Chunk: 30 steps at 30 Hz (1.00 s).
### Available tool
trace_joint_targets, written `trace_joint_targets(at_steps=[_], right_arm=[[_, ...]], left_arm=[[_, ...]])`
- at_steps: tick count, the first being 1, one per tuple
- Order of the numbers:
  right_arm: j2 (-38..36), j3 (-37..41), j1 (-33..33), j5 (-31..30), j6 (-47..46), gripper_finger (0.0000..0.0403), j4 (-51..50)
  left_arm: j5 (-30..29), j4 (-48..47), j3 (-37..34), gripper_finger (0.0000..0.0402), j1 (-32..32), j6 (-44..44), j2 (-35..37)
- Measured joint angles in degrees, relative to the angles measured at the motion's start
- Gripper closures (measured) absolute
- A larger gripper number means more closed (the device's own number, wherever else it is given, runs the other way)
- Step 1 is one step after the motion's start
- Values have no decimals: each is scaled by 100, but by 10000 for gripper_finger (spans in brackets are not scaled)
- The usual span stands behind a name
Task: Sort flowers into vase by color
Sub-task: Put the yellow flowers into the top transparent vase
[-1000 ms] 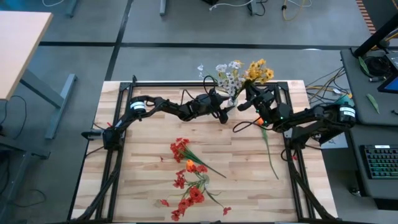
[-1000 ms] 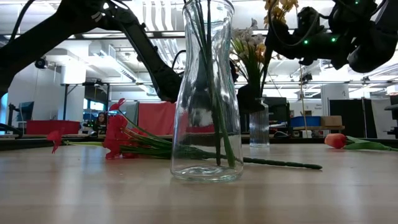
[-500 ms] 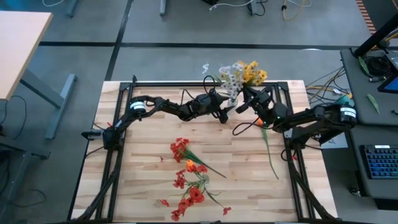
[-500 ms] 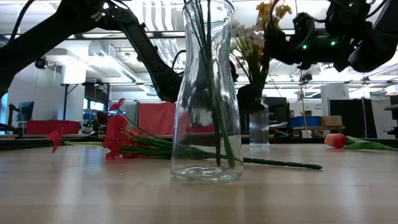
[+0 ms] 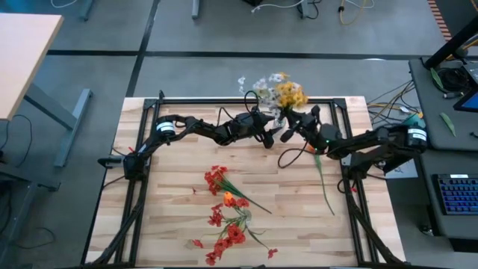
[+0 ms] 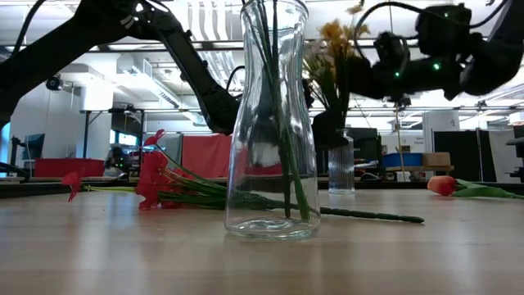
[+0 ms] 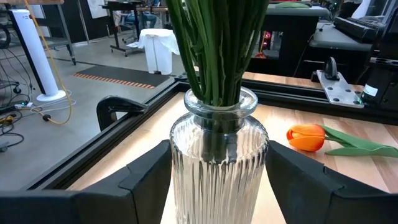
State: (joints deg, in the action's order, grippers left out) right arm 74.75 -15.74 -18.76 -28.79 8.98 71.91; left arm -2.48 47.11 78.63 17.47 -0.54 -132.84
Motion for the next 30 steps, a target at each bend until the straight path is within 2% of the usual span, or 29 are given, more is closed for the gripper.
trace_joint_targets(at_steps=[13,18,30], right_arm=[[-1,15,0,-10,-147,385,-848],[-13,20,0,-13,-148,381,-864],[-455,47,23,56,-429,278,-1090]], left_arm=[[-7,-2,0,173,0,0,0],[-5,-2,0,173,0,0,0],[-4,-21,0,173,-2,0,-2]])
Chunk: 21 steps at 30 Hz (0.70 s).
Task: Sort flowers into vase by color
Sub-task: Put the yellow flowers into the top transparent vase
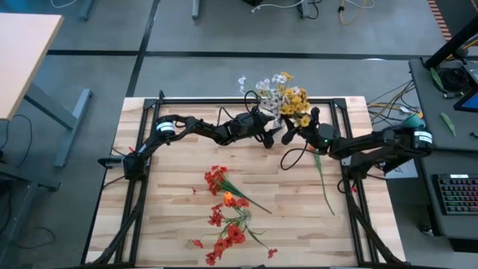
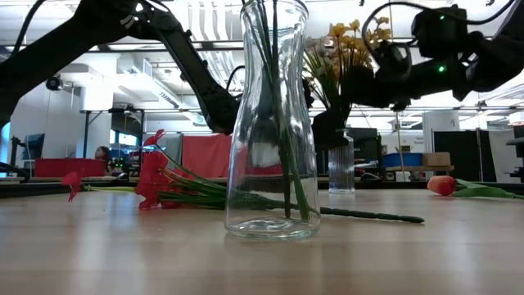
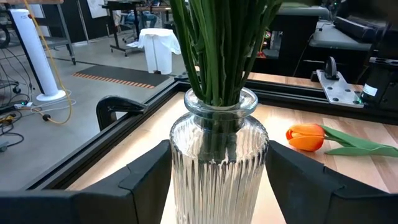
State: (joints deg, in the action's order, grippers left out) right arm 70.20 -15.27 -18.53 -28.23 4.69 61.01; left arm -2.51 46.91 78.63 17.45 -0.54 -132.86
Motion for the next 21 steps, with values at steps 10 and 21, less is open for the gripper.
trace_joint_targets(at_steps=[10,21], right_arm=[[-870,-11,230,18,150,292,-543],[-782,-39,239,-28,-146,385,-1039]], left_arm=[[-3,-17,0,173,0,0,0],[-20,-21,0,173,7,-2,-2]])
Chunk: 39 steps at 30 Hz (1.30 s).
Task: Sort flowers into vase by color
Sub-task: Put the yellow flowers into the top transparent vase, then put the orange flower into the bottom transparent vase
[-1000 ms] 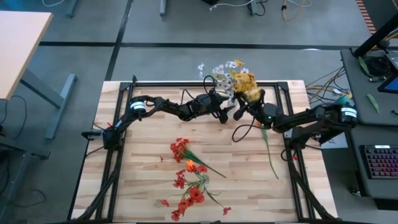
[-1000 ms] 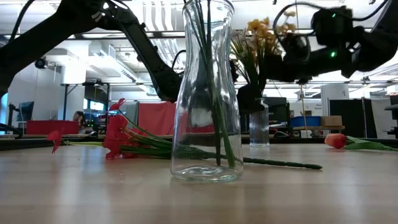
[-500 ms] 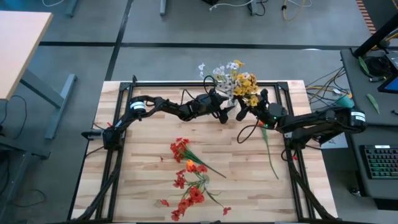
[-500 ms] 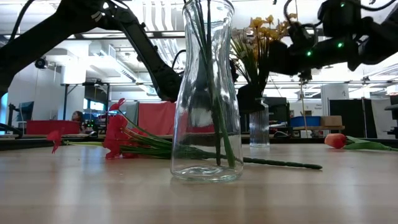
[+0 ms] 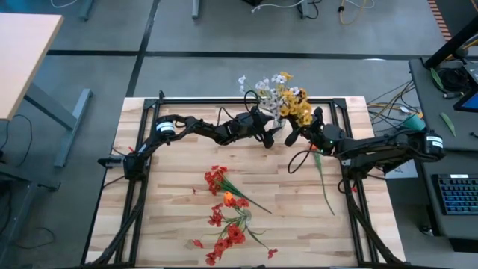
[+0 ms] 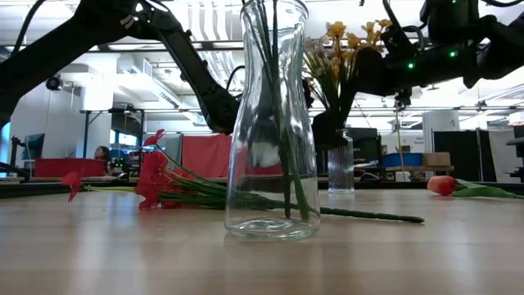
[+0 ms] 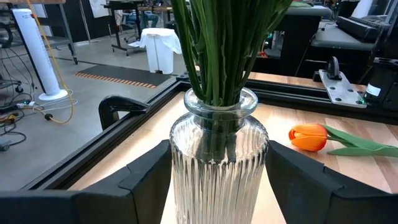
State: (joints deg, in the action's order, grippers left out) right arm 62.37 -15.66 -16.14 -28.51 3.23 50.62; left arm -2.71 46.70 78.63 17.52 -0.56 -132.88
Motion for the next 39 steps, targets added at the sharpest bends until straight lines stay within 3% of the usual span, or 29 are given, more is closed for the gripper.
trace_joint_targets(at_steps=[6,11,28,39], right_arm=[[185,1,0,-21,-64,386,10],[-91,0,2,-13,-66,377,1],[-1189,15,121,23,-534,252,-1111],[-1894,11,211,201,-1142,197,-2299]], left_arm=[[-4,0,0,173,0,0,0],[-4,0,0,173,0,0,-2],[18,48,0,170,-9,-107,-7],[36,41,-17,103,-7,-166,-22]])
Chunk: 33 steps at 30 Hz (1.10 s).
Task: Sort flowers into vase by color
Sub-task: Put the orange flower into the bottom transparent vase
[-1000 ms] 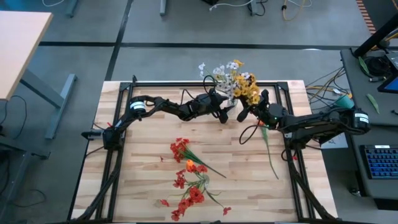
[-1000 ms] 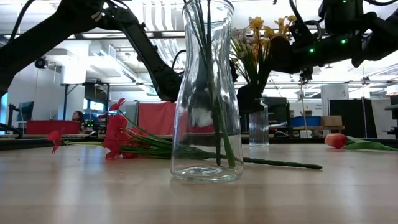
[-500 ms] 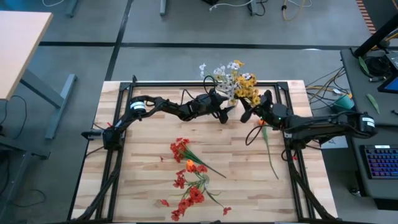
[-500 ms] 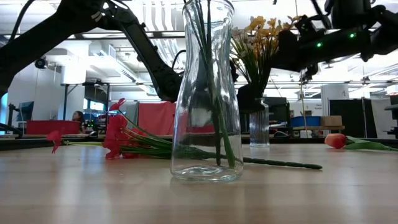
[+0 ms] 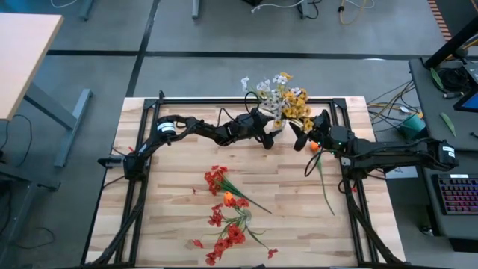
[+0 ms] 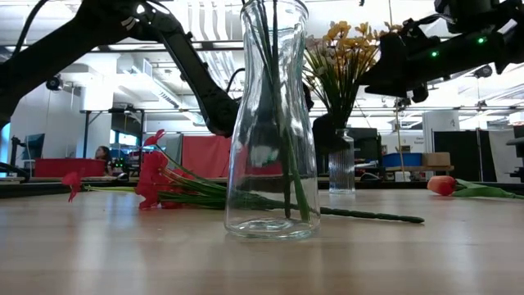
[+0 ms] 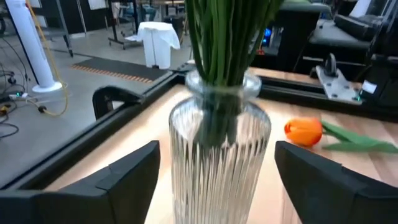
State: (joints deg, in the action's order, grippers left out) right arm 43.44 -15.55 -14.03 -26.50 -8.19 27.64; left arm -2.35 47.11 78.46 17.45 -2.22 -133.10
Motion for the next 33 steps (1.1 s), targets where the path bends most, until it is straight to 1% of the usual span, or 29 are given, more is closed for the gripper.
trace_joint_targets(at_steps=[4,7,10,15,20,27,33], right_arm=[[-215,-5,104,-2,-421,190,-566],[-339,-39,206,-1,-784,191,-1138],[-380,-145,331,4,-1161,192,-1771],[-343,-443,574,17,-1860,192,-3025],[-283,-804,831,160,-2560,192,-4248],[-279,-1162,1052,766,-3324,193,-5343],[-277,-1421,1057,1677,-4100,193,-6152]], left_arm=[[0,-272,0,84,0,15,65],[0,-692,4,77,1,27,220],[61,-1147,7,75,9,108,370],[351,-1471,13,75,11,136,515],[489,-2049,13,75,11,-14,758],[490,-3464,15,75,11,-129,1171],[492,-4769,15,75,11,-124,1490]])
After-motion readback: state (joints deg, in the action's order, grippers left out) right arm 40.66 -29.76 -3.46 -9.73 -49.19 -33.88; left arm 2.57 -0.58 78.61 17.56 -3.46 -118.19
